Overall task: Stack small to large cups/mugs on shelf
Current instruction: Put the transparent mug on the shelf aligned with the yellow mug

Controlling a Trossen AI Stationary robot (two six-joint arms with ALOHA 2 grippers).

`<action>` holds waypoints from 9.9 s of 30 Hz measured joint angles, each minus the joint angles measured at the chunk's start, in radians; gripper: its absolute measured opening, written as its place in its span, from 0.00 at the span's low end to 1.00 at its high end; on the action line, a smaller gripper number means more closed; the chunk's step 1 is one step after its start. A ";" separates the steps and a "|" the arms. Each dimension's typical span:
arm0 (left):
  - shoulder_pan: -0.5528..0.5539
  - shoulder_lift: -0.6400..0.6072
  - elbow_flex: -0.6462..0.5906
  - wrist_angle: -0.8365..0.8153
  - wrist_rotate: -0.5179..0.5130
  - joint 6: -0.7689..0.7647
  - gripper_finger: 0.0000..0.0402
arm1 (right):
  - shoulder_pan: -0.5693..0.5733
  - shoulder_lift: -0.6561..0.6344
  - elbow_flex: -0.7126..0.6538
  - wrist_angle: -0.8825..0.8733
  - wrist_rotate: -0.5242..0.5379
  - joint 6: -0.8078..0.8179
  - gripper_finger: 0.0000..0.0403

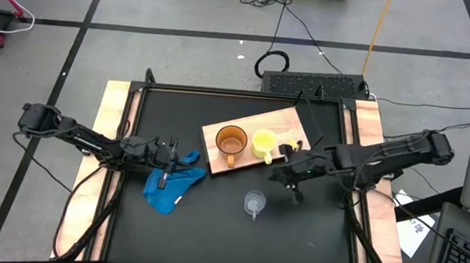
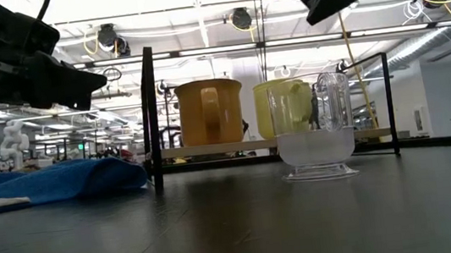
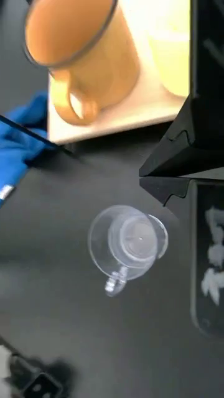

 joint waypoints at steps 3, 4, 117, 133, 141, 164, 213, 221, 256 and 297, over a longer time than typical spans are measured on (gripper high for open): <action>0.000 0.000 0.000 -0.003 0.000 -0.001 0.01 | 0.001 0.071 0.068 -0.068 -0.039 -0.032 0.00; 0.000 0.000 0.000 -0.003 0.000 -0.001 0.00 | 0.001 0.091 0.084 -0.081 -0.056 -0.045 0.00; -0.035 0.002 0.000 -0.052 -0.009 -0.037 0.01 | -0.056 0.218 0.128 -0.043 -0.203 -0.024 0.00; -0.035 0.002 0.000 -0.052 -0.010 -0.038 0.01 | -0.098 0.069 0.128 -0.342 -0.173 -0.110 0.00; -0.035 0.002 0.000 -0.049 -0.011 -0.042 0.01 | -0.128 0.088 0.128 -0.384 -0.174 -0.224 0.00; -0.035 0.002 0.000 -0.055 -0.038 -0.055 0.01 | -0.496 0.048 0.128 -0.454 -0.257 -0.687 0.00; -0.035 0.002 0.000 -0.055 -0.054 -0.039 0.02 | -0.891 0.254 0.177 -0.372 -0.520 -0.860 0.00; -0.035 0.002 0.000 -0.054 -0.052 -0.039 0.01 | -0.891 0.284 0.194 -0.339 -0.518 -0.858 0.00; -0.035 0.002 0.000 -0.060 -0.018 -0.067 0.08 | -0.890 0.302 0.195 -0.322 -0.469 -0.806 0.00; -0.100 0.002 0.000 -0.064 -0.001 -0.052 0.08 | -0.879 0.119 0.194 -0.312 -0.433 -0.609 0.24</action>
